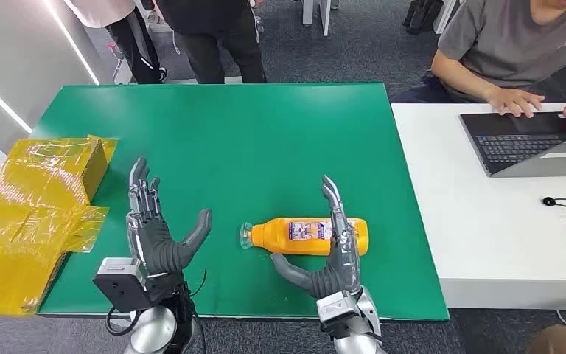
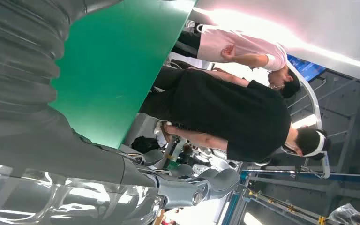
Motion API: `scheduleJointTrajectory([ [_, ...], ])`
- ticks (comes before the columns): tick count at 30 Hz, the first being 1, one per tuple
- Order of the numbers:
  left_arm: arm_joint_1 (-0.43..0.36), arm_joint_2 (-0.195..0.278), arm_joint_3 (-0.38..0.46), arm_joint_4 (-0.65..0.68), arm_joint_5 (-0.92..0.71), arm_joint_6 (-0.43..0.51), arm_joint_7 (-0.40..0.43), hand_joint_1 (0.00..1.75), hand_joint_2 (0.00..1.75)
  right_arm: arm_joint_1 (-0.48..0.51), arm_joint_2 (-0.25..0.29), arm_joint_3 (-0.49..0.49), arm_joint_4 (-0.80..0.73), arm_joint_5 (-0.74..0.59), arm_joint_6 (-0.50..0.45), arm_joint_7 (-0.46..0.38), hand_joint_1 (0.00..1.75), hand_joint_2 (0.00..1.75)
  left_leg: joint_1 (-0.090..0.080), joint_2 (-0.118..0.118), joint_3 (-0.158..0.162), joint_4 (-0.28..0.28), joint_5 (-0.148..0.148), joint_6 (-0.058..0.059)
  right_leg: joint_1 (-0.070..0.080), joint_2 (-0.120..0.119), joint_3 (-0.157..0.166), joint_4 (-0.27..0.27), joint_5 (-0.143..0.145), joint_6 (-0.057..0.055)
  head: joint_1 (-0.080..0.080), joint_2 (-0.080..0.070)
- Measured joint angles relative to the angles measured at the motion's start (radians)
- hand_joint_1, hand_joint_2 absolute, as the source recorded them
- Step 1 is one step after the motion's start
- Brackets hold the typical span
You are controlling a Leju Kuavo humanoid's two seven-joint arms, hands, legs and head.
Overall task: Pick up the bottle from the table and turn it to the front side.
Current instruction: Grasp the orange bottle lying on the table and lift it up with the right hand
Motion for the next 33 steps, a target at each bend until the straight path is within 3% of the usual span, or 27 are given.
scheduleJointTrajectory([
  [5, -0.005, 0.000, 0.002, 0.004, -0.003, -0.002, 0.000, 0.00, 1.75, -0.008, -0.002, 0.000, 0.000, 0.043, -0.005, 0.018, 0.00, 1.75, 0.000, 0.000, 0.000, 0.000, 0.000, 0.000, 0.000, 0.000, 0.000, 0.000, 0.000, 0.000, 0.000, 0.000],
  [10, -0.014, -0.001, 0.004, 0.006, -0.007, -0.003, 0.000, 0.00, 1.75, -0.058, -0.024, -0.003, 0.003, 0.246, 0.009, 0.170, 0.00, 1.75, 0.000, 0.000, 0.000, 0.000, 0.000, 0.000, 0.000, 0.000, 0.000, 0.000, 0.000, 0.000, 0.000, 0.000],
  [19, -0.014, -0.002, 0.010, 0.003, -0.022, -0.023, 0.000, 0.00, 1.75, -0.240, -0.099, -0.018, 0.117, 0.549, 0.298, 0.462, 0.00, 1.75, 0.000, 0.000, 0.000, 0.001, 0.000, 0.000, 0.000, -0.001, 0.000, 0.000, 0.001, 0.000, 0.000, 0.000],
  [26, -0.015, -0.009, 0.019, 0.002, -0.035, -0.060, 0.000, 0.00, 1.75, -0.349, -0.149, -0.002, 0.232, 0.619, 0.405, 0.521, 0.00, 1.75, 0.000, -0.001, 0.000, 0.001, 0.000, 0.000, 0.000, -0.001, 0.000, 0.000, 0.001, 0.000, 0.000, 0.000],
  [33, -0.017, -0.019, 0.022, 0.002, -0.034, -0.091, 0.000, 0.00, 1.75, -0.438, -0.237, 0.049, 0.313, 0.616, 0.551, 0.529, 0.00, 1.75, 0.000, -0.001, 0.000, 0.001, 0.000, 0.000, 0.000, -0.002, 0.000, 0.000, 0.001, 0.000, 0.000, 0.000],
])
